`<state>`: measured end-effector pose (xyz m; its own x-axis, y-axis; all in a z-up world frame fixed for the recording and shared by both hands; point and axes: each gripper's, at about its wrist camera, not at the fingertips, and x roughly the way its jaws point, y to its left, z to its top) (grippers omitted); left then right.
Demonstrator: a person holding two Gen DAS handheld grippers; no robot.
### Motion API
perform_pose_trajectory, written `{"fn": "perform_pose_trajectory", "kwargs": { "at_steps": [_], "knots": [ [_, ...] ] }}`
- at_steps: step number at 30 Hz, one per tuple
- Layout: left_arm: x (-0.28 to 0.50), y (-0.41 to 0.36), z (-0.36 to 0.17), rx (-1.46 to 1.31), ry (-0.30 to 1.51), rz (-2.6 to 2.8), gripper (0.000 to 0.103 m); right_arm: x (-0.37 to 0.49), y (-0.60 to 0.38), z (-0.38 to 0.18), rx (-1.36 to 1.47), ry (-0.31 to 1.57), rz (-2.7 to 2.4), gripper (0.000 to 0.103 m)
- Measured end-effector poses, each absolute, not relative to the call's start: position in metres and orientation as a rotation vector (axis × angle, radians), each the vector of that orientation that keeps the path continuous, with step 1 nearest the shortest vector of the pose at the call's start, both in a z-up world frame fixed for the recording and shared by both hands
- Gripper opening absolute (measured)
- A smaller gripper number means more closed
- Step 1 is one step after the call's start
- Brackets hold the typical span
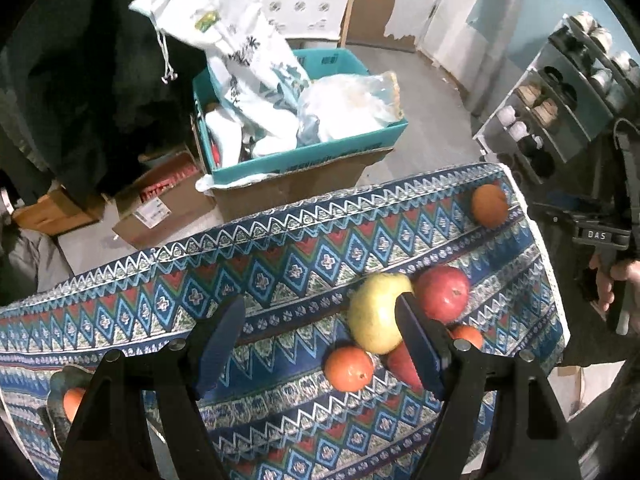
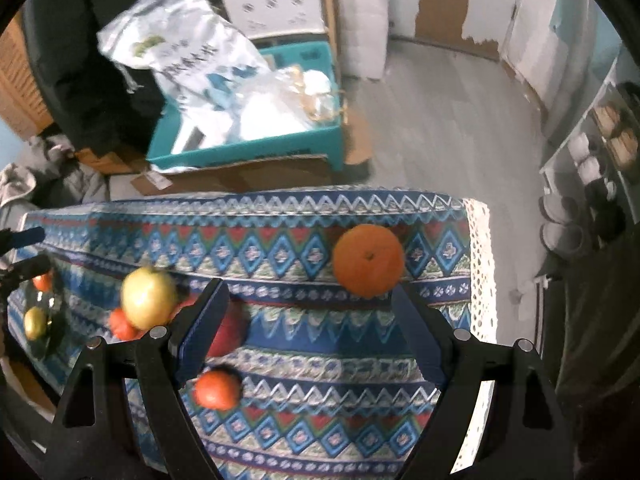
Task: Organize fruits
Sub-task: 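Move the right tool to the large orange while the left tool approaches the tangerine, then grasp the large orange with the right tool while the left tool grasps a tangerine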
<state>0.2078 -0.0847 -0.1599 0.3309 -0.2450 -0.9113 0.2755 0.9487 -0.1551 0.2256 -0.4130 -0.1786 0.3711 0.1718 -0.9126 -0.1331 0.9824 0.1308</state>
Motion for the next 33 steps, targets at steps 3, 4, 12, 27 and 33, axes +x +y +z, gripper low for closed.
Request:
{"fn": "perform_pose_trajectory", "kwargs": {
  "at_steps": [3, 4, 12, 27, 33],
  "knots": [
    [0.217, -0.083, -0.177, 0.012, 1.213, -0.331, 0.079, 0.237, -0.417, -0.200, 0.032, 1.206, 0.177, 0.084],
    [0.219, -0.082, -0.184, 0.009, 1.226, -0.330, 0.079, 0.241, -0.418, -0.208, 0.030, 1.217, 0.173, 0.084],
    [0.231, -0.077, -0.216, 0.027, 1.274, -0.319, 0.079, 0.263, -0.423, -0.247, -0.003, 1.273, 0.140, 0.084],
    [0.235, -0.082, -0.237, 0.034, 1.305, -0.345, 0.079, 0.274, -0.429, -0.275, -0.001, 1.298, 0.099, 0.070],
    [0.219, -0.089, -0.241, 0.048, 1.319, -0.370, 0.079, 0.256, -0.413, -0.271, -0.010, 1.275, 0.121, 0.069]
  ]
}}
